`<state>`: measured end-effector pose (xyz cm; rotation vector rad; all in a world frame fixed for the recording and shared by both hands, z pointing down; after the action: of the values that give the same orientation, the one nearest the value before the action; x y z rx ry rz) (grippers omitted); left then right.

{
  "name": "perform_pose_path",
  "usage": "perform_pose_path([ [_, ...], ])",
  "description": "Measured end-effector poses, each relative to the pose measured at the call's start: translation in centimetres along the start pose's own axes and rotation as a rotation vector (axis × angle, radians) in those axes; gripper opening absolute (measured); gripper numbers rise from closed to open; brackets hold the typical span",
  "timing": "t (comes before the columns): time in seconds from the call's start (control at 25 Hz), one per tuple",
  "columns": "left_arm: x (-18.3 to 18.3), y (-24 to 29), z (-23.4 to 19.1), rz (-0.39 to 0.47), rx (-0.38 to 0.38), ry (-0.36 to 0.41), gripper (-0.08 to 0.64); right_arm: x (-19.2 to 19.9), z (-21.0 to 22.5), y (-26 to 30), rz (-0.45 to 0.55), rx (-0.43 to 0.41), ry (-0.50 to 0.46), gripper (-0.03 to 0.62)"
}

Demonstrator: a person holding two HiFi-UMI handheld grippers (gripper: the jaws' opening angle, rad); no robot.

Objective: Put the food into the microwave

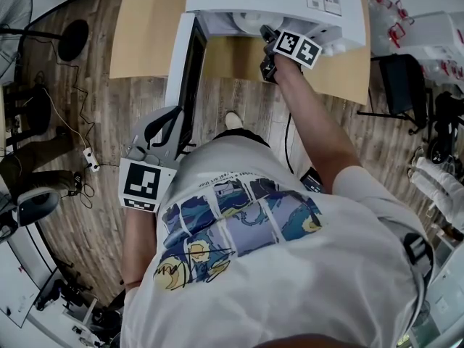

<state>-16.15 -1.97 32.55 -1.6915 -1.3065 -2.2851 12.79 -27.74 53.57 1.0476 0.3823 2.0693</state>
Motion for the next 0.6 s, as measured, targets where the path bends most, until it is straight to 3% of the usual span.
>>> perform_pose_path([
  [0.24,-0.02,-0.12,0.26,-0.003,0.003,0.007,0.008,-0.21,-0.83,-0.33,-0.037,0.082,-0.184,0.152],
  [0.6,0.51,-0.12,0.38,-0.005,0.007,-0.007,0.008,-0.12,-0.81,-0.36,-0.059,0.167,-0.269,0.184],
])
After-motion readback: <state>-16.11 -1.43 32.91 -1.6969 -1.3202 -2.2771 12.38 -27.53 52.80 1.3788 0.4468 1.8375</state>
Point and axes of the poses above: the fingertips, and each gripper's own axes: y forward along the fingers, z to its right, x out of its underside, the point moved 10 cm from there along -y, backward along the fingers, and after that the axes turned 2 degrees about -z, right-handed, at the moved point
